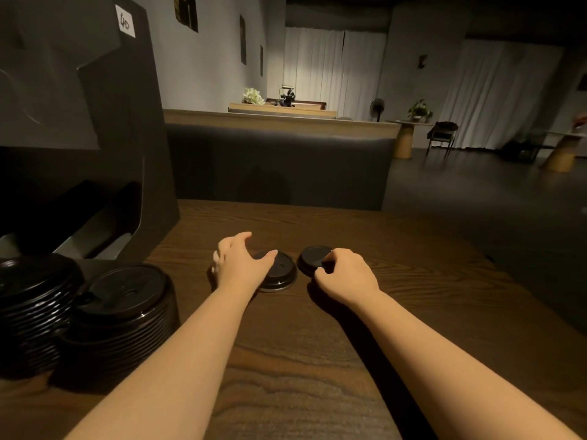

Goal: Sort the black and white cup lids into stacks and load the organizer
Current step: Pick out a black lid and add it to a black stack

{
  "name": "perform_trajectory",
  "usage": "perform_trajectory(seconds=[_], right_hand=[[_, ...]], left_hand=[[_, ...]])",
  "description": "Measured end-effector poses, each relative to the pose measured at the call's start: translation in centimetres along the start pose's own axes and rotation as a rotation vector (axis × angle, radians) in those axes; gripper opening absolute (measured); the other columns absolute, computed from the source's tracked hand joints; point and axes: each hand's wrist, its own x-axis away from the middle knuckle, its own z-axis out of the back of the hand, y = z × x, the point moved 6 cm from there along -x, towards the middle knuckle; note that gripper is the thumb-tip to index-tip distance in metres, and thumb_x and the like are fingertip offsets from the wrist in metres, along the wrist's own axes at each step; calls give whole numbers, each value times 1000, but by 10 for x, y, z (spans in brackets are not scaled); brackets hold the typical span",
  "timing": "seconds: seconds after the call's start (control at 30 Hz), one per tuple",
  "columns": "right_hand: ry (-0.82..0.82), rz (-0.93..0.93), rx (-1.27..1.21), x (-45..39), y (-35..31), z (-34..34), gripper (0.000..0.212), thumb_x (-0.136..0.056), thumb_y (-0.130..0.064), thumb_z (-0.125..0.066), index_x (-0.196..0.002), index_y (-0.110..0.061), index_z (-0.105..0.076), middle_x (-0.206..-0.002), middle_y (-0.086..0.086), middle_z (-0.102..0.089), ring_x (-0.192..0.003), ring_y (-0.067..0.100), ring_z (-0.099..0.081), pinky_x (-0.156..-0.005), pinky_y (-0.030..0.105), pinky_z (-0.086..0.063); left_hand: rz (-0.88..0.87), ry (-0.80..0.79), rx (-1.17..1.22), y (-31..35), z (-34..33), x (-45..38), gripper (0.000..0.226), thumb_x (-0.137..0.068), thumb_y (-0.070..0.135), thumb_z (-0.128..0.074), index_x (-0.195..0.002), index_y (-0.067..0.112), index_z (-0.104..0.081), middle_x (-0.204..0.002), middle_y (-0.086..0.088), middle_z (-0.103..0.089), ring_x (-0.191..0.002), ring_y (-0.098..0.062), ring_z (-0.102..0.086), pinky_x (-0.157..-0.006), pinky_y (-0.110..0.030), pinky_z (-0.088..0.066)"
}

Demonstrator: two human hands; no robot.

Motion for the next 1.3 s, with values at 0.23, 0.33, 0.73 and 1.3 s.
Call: perform_trajectory(seconds=[0.23,0.33,0.73,1.3], right_hand=[[57,-132,-139,22,25,2,38,-77,-50,-66,-85,-15,-54,-107,5,-58,-99,20,-57,-83,37,-54],[174,-80,-266,26,20,12,37,-78,-41,-71,-96,-14,-53,-103,1,-51,-94,17,-53,-80,31,-50],[16,-17,-758,37,19,24,75,-83,-34,-70,-145,-21,-31,-148,0,-22,-125,16,-37,-94,25,-35],[-56,371,-356,54,-10,27,85,-79,-27,-74,-148,-27,-24,-153,-11,-25,-138,3,-22,-106,18,-24]], left_hand=[[-45,-352,-98,7,-25,5,73,-77,62,-66,-137,28,-42,-141,-2,-47,-129,-28,-42,-105,-40,-35],[-60,-317,112,16,-27,7,74,-79,40,-75,-141,22,-40,-145,-4,-42,-130,-27,-44,-102,-38,-42],[474,-546,1103,12,-53,16,36,-89,18,-64,-123,8,-61,-119,-17,-66,-104,-30,-66,-87,-42,-54],[432,-831,1127,33,-52,40,41,-102,34,-38,-126,8,-60,-117,-16,-67,-107,-29,-64,-89,-41,-52]])
